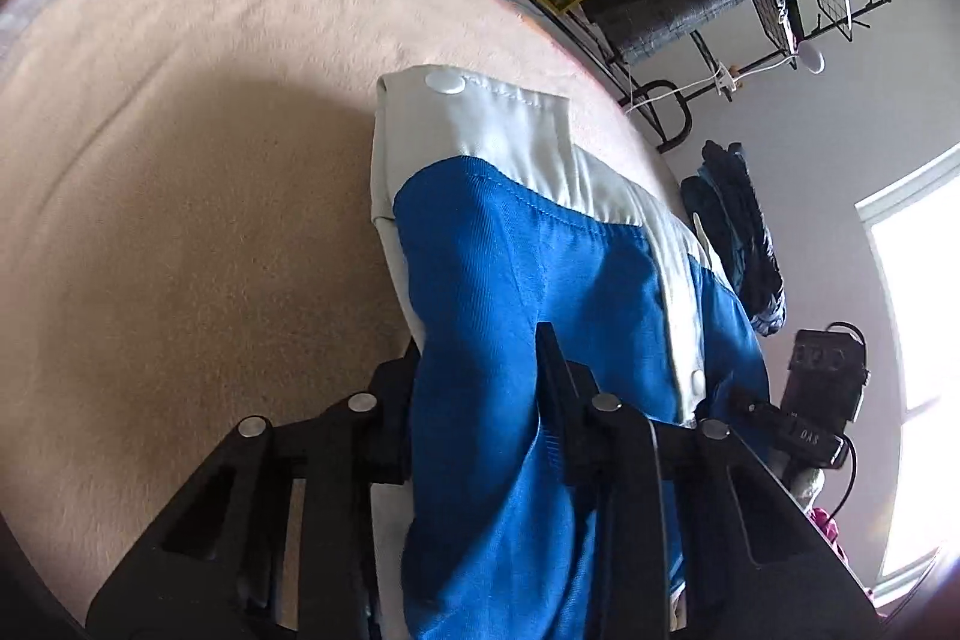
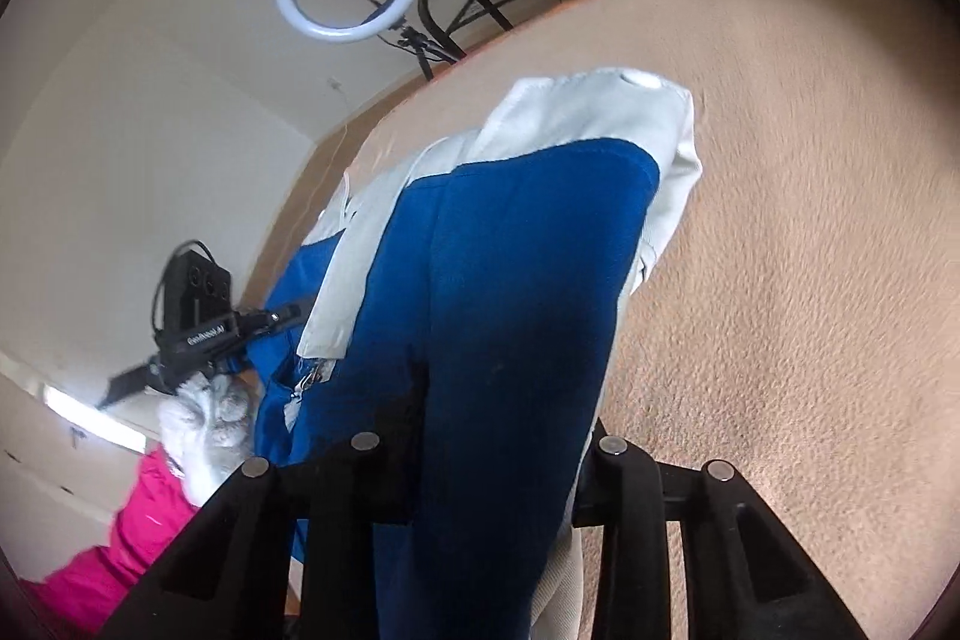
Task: Fold large clothes
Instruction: 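Lift the folded jacket with both grippers and carry it to the clothes stack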
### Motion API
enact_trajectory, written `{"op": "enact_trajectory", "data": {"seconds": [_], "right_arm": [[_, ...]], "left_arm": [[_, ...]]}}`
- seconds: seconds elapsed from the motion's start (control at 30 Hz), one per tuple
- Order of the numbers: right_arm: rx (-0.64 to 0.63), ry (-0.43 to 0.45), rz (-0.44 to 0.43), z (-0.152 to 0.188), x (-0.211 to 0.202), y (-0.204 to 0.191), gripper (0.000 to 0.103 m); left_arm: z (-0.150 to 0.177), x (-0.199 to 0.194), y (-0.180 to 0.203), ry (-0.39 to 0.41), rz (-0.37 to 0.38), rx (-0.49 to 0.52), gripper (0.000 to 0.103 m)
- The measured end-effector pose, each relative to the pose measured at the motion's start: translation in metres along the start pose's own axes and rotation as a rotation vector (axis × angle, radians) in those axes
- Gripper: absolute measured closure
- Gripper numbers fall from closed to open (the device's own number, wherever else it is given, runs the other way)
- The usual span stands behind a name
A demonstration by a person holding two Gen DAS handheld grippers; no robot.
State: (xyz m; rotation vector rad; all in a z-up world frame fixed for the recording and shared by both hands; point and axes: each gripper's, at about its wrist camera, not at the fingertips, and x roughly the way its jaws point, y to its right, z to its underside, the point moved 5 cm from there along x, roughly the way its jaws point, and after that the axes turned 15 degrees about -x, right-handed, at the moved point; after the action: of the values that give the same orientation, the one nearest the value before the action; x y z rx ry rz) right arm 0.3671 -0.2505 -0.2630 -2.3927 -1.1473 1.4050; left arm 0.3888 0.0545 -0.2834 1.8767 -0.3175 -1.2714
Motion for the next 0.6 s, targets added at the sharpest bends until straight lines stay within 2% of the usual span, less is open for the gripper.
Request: {"op": "enact_trajectory", "data": {"seconds": [0.13,0.3,0.6], "right_arm": [[-0.11,0.001,0.096,-0.007,-0.012,-0.024,0.073],[-0.21,0.009,0.168,-0.011,-0.031,-0.049,0.074],[-0.274,0.026,0.265,-0.019,-0.085,-0.06,0.075]], "left_arm": [[0.01,-0.013,0.018,0.035,-0.016,0.053,0.076],[0.03,-0.024,0.045,0.06,-0.03,0.134,0.078],[0.054,-0.025,0.102,0.051,0.029,0.21,0.079]]}}
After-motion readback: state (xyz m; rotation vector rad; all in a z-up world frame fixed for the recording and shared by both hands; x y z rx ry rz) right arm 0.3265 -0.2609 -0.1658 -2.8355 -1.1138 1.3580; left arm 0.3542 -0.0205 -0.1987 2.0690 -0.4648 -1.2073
